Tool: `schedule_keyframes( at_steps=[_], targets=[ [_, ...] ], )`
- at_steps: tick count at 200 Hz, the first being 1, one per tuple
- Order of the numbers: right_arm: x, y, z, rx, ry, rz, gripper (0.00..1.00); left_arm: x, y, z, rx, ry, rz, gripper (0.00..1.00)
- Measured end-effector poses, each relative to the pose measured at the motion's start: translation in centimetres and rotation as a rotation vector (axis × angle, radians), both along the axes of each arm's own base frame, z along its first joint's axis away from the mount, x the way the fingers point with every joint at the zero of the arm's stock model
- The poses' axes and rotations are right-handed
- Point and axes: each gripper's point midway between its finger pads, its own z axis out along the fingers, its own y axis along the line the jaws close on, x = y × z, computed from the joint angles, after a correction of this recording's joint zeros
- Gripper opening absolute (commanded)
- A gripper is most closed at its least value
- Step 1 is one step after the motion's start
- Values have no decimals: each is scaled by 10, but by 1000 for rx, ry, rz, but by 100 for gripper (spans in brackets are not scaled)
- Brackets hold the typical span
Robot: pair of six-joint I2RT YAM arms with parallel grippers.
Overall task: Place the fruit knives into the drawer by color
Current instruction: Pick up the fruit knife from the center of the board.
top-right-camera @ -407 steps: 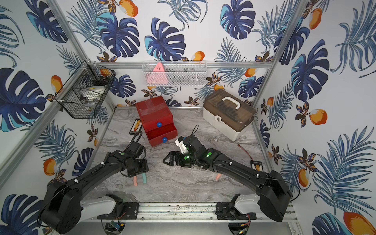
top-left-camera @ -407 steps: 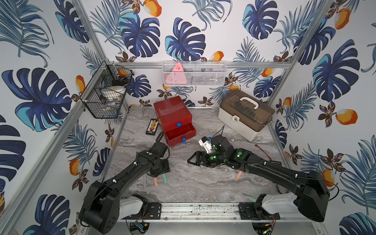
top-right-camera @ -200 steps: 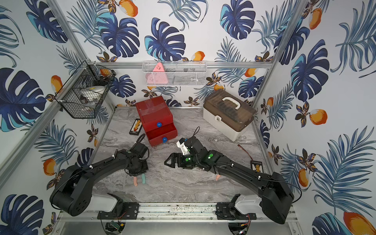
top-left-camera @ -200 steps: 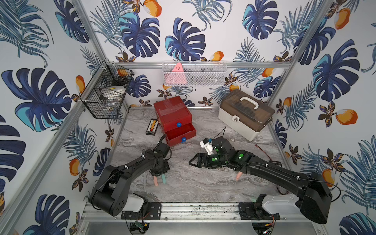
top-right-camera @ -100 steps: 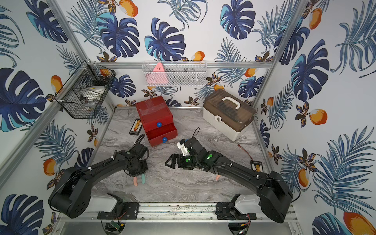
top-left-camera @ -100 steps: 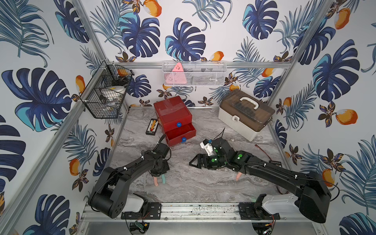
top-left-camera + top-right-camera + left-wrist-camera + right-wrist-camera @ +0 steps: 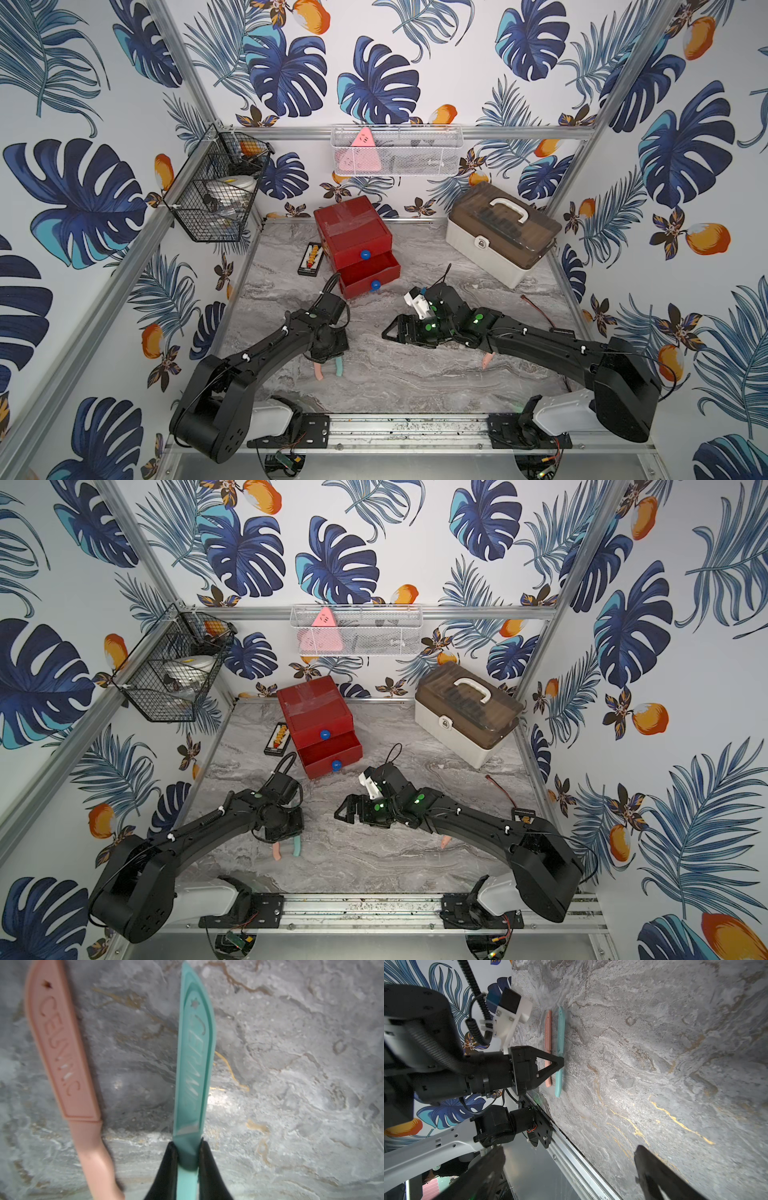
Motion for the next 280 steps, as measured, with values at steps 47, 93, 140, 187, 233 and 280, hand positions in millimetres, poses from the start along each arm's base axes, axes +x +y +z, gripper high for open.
schedule_keyframes(
  at_steps=[47, 93, 140, 187, 233, 280],
  targets=[
    [12, 15, -2, 45, 33, -22, 100, -5, -29, 21, -55, -34, -104, 8],
    [19, 30, -9, 93, 84, -44, 99, -9, -54, 45, -128, -79, -183, 8],
    [21, 42, -13, 135, 114, -46, 83, -15, -78, 61, -194, -87, -277, 9],
    [15, 56, -16, 151, 134, -23, 70, -16, -97, 72, -238, -91, -331, 9],
    [18, 60, -15, 156, 130, -21, 46, -15, -109, 82, -271, -102, -360, 10],
    [21, 61, -15, 155, 123, -29, 29, -10, -116, 93, -284, -118, -369, 10]
  ],
)
